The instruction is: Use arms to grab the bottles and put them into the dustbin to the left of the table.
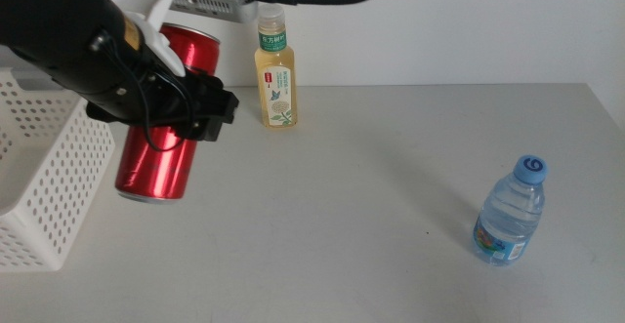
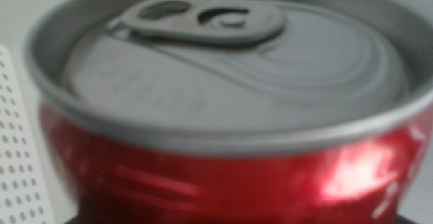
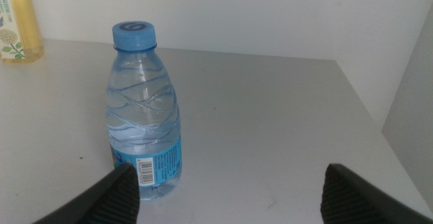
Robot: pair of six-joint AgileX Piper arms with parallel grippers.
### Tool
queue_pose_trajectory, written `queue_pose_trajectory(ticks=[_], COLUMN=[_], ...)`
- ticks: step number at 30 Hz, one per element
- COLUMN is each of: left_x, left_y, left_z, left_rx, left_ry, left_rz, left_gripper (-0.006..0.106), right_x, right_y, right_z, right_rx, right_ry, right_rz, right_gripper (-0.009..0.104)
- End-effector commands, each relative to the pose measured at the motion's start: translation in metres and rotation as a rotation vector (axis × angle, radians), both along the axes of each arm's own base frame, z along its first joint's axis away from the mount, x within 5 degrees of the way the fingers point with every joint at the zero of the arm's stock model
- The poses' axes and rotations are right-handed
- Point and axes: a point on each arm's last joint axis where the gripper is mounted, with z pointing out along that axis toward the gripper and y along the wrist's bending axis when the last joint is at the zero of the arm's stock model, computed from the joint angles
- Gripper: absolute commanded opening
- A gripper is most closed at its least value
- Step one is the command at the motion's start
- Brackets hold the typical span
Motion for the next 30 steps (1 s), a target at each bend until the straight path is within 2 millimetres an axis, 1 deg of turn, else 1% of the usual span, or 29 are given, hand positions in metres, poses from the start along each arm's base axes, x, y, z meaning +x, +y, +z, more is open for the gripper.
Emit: queue_pose_trajectory(ticks=[1,6,9,15,21,24,26,30], left_x=[0.003,0.018,0.025,0.038,0.055,0.065,0.074,0.094], left_y=[0.014,0.055,0.084,0.147,0.196,0.216,0.225,0.235], left_z=[0.028,0.038,0.039,0.032,0.023,0.02,0.015,-0.001], left_rx=[-0.035,0.003,0.032,0.078,0.108,0.126,0.134,0.148], left_ry=[-0.096,-0.115,-0.124,-0.109,-0.068,-0.057,-0.043,-0.007], left_rz=[-0.009,0.068,0.145,0.271,0.365,0.398,0.404,0.396], left_gripper=[-0.002,-0.002,-0.002,-0.002,-0.002,-0.002,-0.002,-0.002], right_x=[-0.001,-0.001,-0.001,-0.001,-0.001,-0.001,-0.001,-0.001], right_y=[-0.001,-0.001,-0.001,-0.001,-0.001,-0.001,-0.001,-0.001], right_z=[0.011,0.011,0.011,0.011,0.011,0.011,0.011,0.011], right_rx=[-0.012,-0.012,-0.012,-0.012,-0.012,-0.012,-0.012,-0.012], right_ry=[-0.109,-0.109,-0.109,-0.109,-0.109,-0.109,-0.109,-0.109], right_rz=[-0.007,-0.007,-0.007,-0.007,-0.007,-0.007,-0.007,-0.007], right_gripper=[0.094,0.094,0.094,0.094,0.094,0.094,0.094,0.094])
